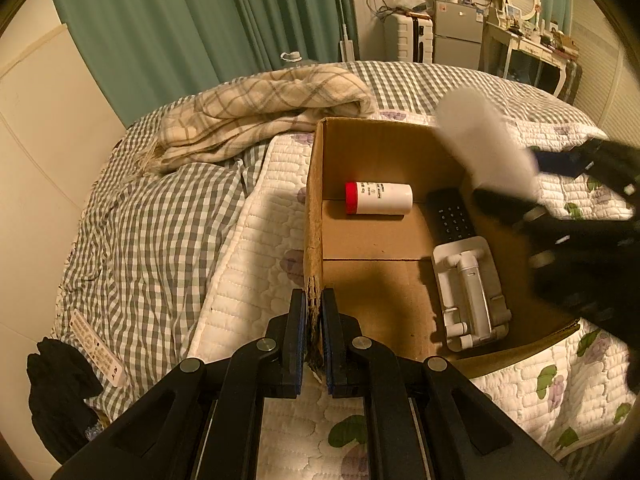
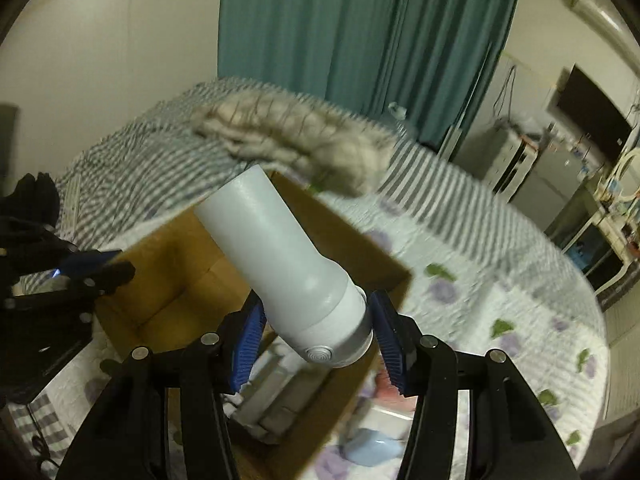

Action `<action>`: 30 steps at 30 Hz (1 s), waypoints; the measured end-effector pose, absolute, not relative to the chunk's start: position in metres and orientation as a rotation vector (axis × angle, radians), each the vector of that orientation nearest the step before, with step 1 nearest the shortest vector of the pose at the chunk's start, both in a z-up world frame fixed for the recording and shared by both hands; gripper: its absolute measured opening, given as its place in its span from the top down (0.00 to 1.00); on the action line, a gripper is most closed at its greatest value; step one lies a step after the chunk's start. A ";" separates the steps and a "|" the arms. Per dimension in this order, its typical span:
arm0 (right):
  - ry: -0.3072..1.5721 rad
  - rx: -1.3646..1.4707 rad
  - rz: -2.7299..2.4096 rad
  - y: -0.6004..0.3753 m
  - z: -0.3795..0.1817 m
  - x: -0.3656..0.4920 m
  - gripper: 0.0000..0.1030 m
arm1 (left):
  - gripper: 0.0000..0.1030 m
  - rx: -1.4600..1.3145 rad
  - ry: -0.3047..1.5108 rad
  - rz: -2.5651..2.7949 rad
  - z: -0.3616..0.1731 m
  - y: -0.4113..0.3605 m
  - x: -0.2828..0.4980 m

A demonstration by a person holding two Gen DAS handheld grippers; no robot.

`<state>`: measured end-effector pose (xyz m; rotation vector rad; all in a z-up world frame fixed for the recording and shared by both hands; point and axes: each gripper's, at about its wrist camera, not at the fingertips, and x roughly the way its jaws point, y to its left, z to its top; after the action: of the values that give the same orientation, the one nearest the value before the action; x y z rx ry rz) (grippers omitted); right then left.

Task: Organize rigid objects
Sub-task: 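Lower the white device into the box and open the right gripper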

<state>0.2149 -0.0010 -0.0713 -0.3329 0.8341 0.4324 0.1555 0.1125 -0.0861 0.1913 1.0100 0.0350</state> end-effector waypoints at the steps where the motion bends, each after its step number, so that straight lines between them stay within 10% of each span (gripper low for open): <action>1: 0.856 -0.326 0.437 0.002 -0.081 0.218 0.49 | 0.93 0.194 1.010 0.035 -0.086 0.112 0.156; 12: 0.912 -0.272 0.481 0.007 -0.106 0.217 0.48 | 0.93 0.196 1.010 0.033 -0.086 0.112 0.156; 16: 0.843 -0.202 0.470 -0.008 -0.084 0.211 0.19 | 0.93 0.195 1.011 0.034 -0.086 0.112 0.156; 30: 0.606 -0.073 0.203 -0.143 0.004 0.177 0.15 | 0.93 0.214 1.008 0.046 -0.085 0.109 0.156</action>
<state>0.1770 -0.1430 0.0035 -0.0731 0.6062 0.2029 0.1562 0.1091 -0.0849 0.2140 1.0078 0.0458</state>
